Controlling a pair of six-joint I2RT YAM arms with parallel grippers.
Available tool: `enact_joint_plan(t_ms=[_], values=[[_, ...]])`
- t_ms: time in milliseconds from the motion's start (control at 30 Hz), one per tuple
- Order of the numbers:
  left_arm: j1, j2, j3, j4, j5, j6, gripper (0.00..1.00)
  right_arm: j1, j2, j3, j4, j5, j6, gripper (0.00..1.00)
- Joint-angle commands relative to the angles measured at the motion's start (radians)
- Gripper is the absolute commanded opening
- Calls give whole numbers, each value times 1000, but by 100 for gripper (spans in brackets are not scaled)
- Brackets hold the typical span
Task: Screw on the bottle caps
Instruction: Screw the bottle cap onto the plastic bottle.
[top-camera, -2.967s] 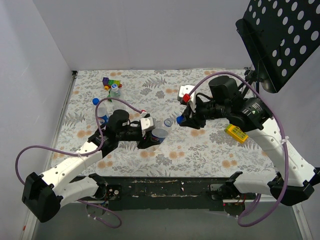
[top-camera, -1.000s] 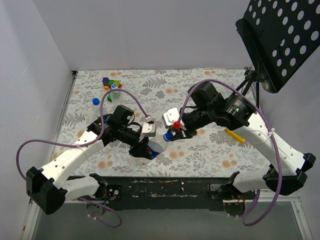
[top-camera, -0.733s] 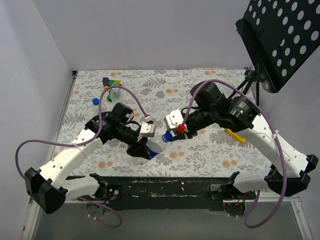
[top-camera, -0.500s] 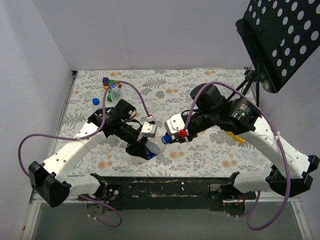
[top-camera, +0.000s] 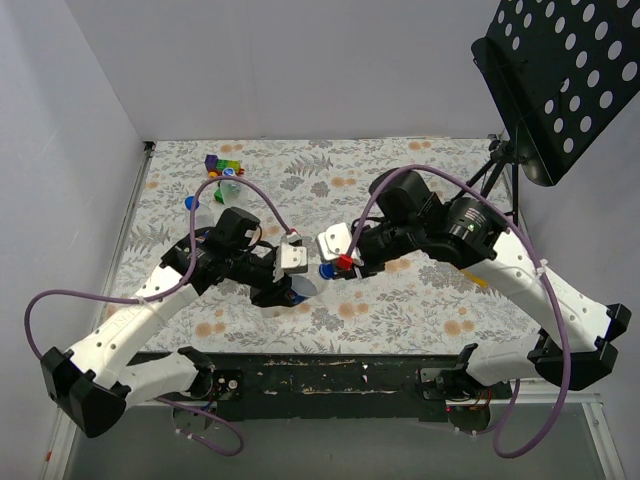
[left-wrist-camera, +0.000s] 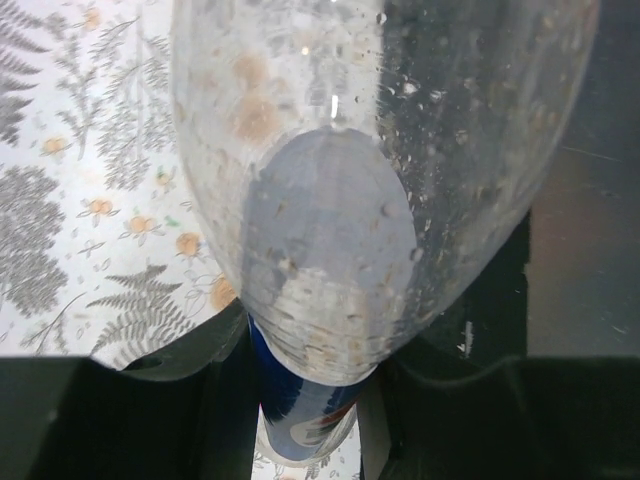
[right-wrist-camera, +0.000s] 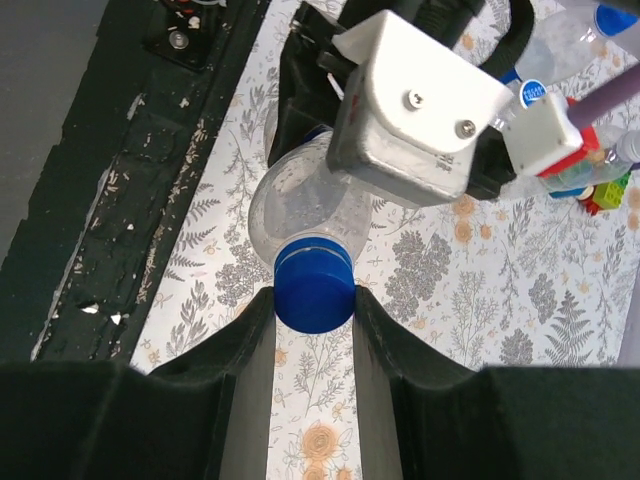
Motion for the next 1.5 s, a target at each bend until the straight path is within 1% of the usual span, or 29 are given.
enact_joint_plan(t_ms=[0,133,267,300,433,533,633,767,867,967,1033,1100,1167,1233,1333,1367,1433,1467], values=[[-8,-95,-13,415,3,-128,25,31,93,-17,3,47,161,12],[-8,-130,-73,524,-55,-145,26,31,127,14,6,75,296,9],[-12,-173,-161,701,-83,-198,27,30,135,17,38,90,402,4],[-12,-180,-183,740,-97,-206,27,28,135,19,54,110,442,1],[-22,-192,-257,881,-178,-267,28,16,147,49,80,205,630,1],[-49,-190,-306,1007,-273,-309,29,11,162,71,77,334,779,1],[-100,-186,-346,1109,-403,-329,29,8,193,111,20,461,923,1],[-196,-170,-405,1248,-622,-320,29,7,219,147,-32,570,1086,1],[-258,-148,-447,1314,-773,-318,28,7,228,164,-49,627,1141,1],[-261,-129,-467,1338,-836,-352,28,7,231,196,-64,676,1139,1],[-262,-115,-468,1334,-847,-366,27,5,230,221,-63,681,1126,9],[-261,-98,-464,1314,-842,-402,27,5,217,244,-37,678,1096,19],[-255,-86,-464,1288,-816,-433,27,5,194,253,-5,667,1051,40],[-230,-83,-468,1271,-780,-474,27,5,162,256,23,666,1025,54],[-181,-71,-462,1251,-735,-540,27,-4,122,270,43,612,982,66],[-168,-68,-456,1248,-680,-556,27,-12,112,276,46,578,964,69],[-128,-59,-444,1248,-617,-599,27,-39,86,272,57,518,925,73],[-111,-58,-441,1249,-580,-620,28,-62,72,261,65,447,905,73]])
